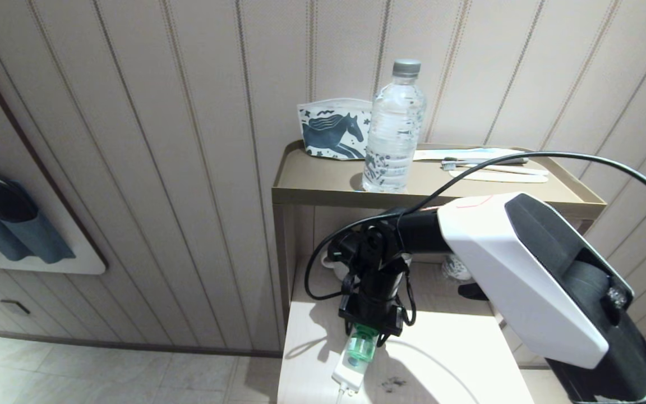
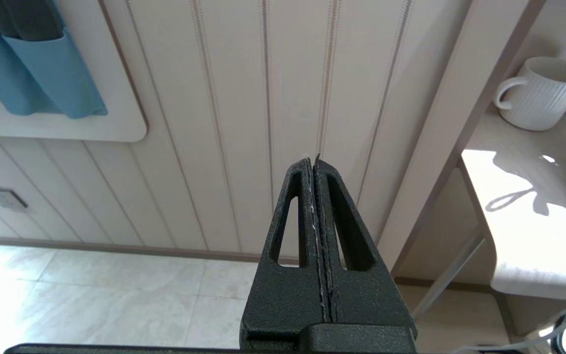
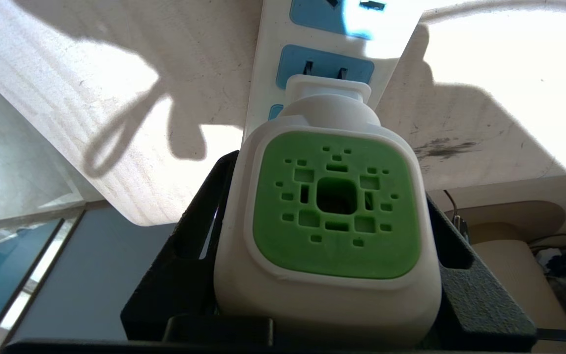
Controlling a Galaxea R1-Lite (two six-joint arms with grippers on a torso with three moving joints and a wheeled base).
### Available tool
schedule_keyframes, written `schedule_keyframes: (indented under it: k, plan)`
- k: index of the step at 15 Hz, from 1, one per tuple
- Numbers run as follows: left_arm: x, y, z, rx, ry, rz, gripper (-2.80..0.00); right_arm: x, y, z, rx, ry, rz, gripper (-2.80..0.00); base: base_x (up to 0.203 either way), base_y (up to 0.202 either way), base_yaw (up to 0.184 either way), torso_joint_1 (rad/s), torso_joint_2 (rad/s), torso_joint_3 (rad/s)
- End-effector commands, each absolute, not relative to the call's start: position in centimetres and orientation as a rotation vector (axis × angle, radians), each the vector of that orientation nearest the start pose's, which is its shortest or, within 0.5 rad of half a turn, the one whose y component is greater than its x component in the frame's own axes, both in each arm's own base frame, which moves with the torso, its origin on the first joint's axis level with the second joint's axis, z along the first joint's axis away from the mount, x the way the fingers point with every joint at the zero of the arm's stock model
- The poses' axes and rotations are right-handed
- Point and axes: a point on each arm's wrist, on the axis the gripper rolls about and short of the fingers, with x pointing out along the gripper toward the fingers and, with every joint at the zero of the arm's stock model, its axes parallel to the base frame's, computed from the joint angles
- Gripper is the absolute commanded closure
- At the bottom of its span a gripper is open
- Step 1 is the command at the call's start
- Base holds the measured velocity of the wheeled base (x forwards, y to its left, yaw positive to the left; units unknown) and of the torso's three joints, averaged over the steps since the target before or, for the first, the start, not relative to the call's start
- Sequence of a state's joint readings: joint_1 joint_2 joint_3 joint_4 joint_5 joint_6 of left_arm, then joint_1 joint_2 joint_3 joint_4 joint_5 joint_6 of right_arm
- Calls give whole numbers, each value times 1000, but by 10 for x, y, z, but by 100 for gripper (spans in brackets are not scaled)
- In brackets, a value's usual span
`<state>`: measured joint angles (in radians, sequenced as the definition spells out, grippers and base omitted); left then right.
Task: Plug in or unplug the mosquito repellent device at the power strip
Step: Insert the plug into the socket
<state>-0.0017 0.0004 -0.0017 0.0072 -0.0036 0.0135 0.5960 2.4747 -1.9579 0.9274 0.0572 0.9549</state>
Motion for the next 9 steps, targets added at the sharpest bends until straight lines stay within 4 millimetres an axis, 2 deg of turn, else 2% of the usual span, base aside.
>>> schedule_keyframes:
  k: [1,4,9]
  plan:
    - [-23,0,75,14,6,-5,0,362,246,61,380,1506,-188,0,0,0,0,0,0,0]
    - [-23,0,75,14,6,-5,0,361,243,61,382,1523,-208,0,0,0,0,0,0,0]
    - [-23,0,75,14,6,-5,0,372,217,57,422,1556,-318,0,0,0,0,0,0,0]
